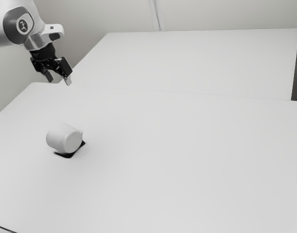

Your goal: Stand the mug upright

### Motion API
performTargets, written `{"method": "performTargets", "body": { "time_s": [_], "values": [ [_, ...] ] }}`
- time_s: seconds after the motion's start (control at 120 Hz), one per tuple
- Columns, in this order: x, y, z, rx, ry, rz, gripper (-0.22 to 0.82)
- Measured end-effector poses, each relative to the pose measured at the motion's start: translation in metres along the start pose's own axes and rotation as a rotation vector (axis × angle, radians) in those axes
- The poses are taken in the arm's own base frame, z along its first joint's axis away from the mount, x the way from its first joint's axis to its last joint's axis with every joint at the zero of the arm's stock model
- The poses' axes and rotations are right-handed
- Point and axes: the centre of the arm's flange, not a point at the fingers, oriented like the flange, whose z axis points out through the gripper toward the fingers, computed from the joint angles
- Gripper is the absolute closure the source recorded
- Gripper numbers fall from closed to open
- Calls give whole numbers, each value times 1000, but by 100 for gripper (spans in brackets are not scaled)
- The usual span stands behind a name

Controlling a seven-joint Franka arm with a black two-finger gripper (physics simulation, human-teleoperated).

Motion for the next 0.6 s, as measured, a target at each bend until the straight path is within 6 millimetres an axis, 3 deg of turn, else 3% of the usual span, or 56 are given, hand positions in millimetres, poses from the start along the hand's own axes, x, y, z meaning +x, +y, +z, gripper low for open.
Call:
{"method": "performTargets", "body": {
  "time_s": [0.158,0.292,0.6],
  "values": [
    [3,-2,10,1,-8,-23,0],
    [13,-3,53,-68,-49,-24,0],
    [1,-74,116,-134,-115,-59,0]
  ]
}}
